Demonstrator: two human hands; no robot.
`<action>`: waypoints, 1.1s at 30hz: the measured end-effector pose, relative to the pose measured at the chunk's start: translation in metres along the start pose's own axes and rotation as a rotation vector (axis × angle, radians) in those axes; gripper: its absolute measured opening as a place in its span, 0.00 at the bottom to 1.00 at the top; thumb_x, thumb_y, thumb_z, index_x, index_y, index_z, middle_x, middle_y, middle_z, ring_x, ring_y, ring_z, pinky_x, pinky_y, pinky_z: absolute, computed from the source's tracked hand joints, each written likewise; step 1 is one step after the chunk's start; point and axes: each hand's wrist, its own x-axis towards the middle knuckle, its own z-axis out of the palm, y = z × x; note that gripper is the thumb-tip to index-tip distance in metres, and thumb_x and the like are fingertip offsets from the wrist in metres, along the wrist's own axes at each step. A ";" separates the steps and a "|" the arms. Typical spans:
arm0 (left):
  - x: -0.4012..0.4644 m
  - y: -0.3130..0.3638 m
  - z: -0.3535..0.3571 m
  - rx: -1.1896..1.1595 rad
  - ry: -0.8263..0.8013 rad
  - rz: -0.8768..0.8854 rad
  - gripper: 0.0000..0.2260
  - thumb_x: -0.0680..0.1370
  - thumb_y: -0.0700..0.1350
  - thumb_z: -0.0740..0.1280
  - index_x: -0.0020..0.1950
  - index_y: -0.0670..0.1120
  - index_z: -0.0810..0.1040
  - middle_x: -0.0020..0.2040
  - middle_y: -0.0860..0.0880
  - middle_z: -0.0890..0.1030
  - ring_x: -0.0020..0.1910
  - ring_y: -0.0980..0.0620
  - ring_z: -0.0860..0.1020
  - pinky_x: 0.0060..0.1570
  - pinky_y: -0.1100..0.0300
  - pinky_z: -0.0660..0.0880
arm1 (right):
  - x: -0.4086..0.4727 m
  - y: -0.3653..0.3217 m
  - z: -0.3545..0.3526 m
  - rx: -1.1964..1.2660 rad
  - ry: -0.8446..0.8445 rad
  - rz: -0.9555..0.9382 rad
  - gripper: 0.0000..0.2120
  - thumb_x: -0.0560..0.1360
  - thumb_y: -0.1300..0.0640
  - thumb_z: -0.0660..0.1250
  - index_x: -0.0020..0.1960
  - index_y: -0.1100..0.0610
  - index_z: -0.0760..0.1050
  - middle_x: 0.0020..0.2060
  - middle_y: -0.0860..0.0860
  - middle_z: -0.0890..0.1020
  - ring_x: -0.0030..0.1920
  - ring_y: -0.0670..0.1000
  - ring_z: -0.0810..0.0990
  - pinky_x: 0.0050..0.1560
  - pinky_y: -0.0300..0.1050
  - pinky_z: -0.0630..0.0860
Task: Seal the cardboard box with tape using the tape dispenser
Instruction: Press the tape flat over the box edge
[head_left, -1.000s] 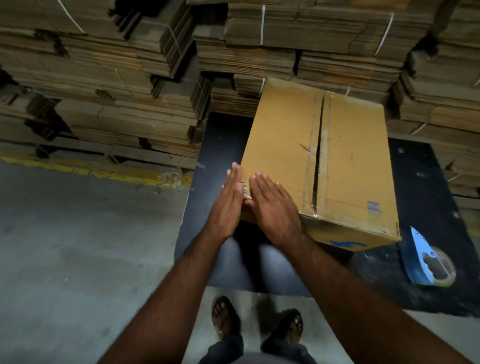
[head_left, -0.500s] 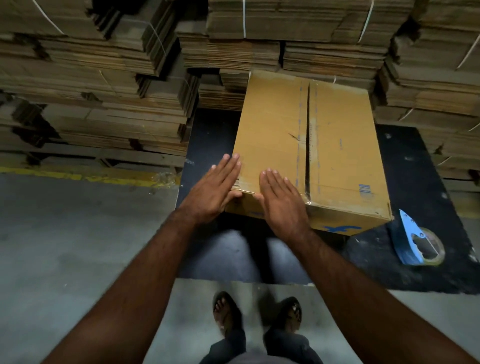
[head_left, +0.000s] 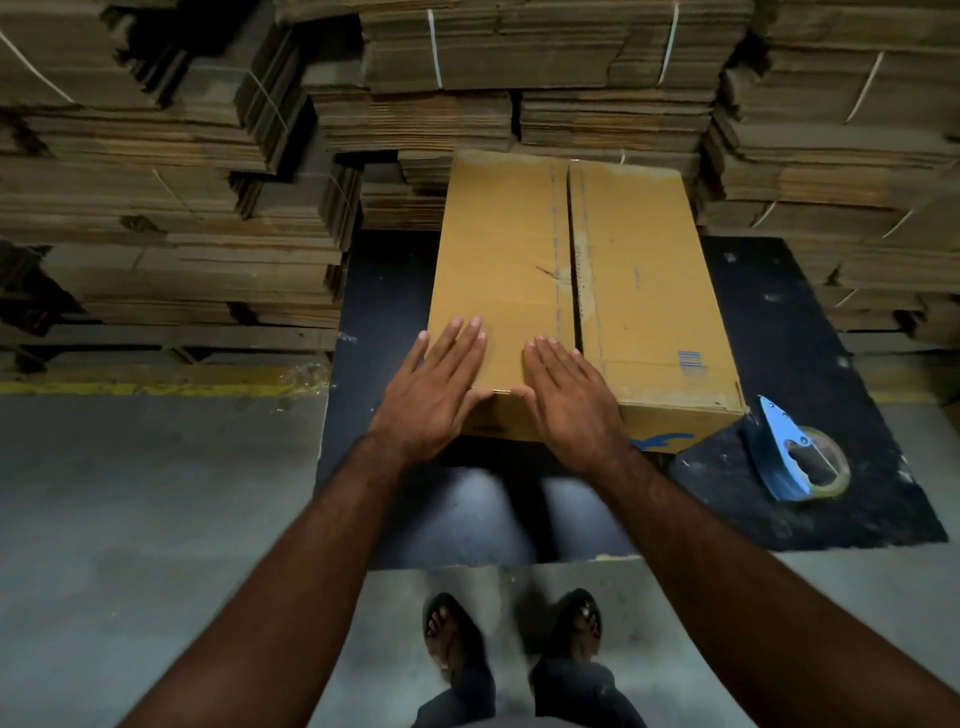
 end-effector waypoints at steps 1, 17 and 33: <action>0.003 0.000 0.002 0.021 -0.019 0.006 0.29 0.84 0.58 0.48 0.80 0.43 0.58 0.81 0.45 0.56 0.80 0.45 0.52 0.77 0.42 0.55 | -0.001 0.003 0.003 -0.024 -0.026 -0.005 0.33 0.84 0.42 0.40 0.74 0.63 0.67 0.71 0.60 0.71 0.72 0.57 0.69 0.73 0.54 0.64; 0.025 0.072 0.009 0.020 -0.038 -0.047 0.26 0.84 0.55 0.52 0.78 0.43 0.65 0.78 0.45 0.65 0.77 0.45 0.64 0.74 0.44 0.57 | -0.032 0.039 0.000 -0.066 0.008 0.052 0.27 0.83 0.46 0.50 0.72 0.62 0.70 0.70 0.59 0.73 0.71 0.57 0.72 0.71 0.54 0.65; 0.045 0.094 0.013 0.105 -0.178 -0.023 0.27 0.85 0.56 0.44 0.82 0.47 0.42 0.82 0.49 0.41 0.80 0.48 0.41 0.78 0.46 0.44 | -0.047 0.082 -0.006 -0.080 -0.062 0.049 0.32 0.83 0.41 0.44 0.76 0.61 0.62 0.74 0.58 0.66 0.75 0.56 0.65 0.73 0.52 0.55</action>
